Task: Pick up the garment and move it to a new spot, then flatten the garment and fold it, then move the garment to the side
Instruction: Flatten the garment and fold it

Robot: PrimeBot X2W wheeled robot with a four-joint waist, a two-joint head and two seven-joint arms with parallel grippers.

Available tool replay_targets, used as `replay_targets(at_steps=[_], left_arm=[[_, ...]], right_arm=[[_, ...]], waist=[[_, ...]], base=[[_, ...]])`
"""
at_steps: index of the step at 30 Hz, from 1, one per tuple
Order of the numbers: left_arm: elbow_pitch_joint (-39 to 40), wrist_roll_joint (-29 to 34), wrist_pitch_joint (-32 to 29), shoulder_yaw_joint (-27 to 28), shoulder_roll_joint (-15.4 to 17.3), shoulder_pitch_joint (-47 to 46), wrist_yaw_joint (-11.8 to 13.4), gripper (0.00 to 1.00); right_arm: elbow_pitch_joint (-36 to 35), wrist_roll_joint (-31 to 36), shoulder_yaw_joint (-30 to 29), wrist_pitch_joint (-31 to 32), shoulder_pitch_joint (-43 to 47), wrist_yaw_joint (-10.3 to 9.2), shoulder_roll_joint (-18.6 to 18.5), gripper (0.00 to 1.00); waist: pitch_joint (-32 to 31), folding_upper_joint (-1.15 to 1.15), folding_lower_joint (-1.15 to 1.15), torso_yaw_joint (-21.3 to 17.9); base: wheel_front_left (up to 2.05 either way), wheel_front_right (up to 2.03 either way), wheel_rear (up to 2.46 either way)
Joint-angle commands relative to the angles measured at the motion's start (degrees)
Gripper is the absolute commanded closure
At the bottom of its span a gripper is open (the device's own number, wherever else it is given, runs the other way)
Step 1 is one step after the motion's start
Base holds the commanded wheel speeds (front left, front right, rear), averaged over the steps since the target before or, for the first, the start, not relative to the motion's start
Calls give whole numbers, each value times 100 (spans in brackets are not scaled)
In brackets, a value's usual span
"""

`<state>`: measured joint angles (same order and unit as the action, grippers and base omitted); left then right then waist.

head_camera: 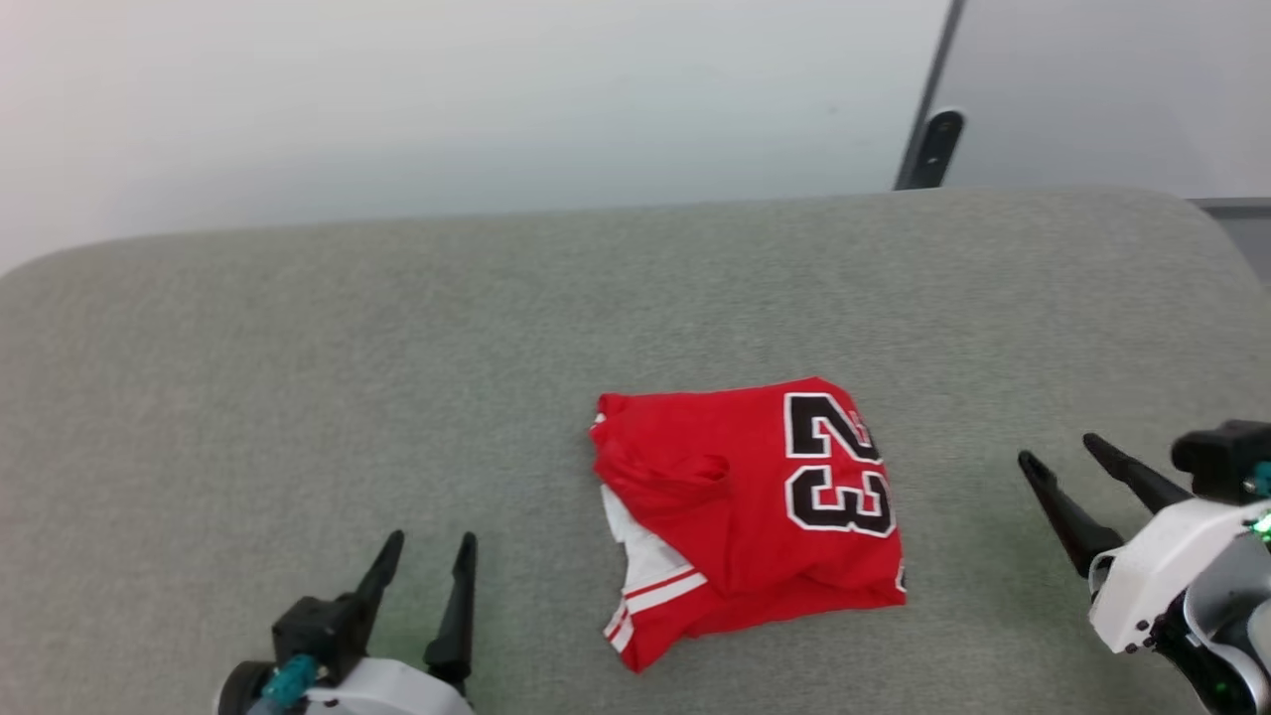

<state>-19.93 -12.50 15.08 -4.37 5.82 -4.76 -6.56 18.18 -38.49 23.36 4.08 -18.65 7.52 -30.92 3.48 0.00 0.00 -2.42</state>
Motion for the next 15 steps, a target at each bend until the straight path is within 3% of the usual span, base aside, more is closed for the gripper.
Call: replay_targets(at_steps=[1,9,15], left_arm=[[-2,21,5,68,55,43,-18,0],[177,54,5,282,133,511,74,0],[568,-6,5,505,165,986,137,0]], right_arm=[[14,103,-134,-182,147,-7,89,0],[-195,446,-680,-779,738,-7,493,0],[-628,751,-959,-812,1264,-7,790,0]], waist=[[-135,0,0,-181],[-330,0,0,-211],[-361,0,0,-219]], base=[[0,0,0],[0,0,0],[0,0,0]])
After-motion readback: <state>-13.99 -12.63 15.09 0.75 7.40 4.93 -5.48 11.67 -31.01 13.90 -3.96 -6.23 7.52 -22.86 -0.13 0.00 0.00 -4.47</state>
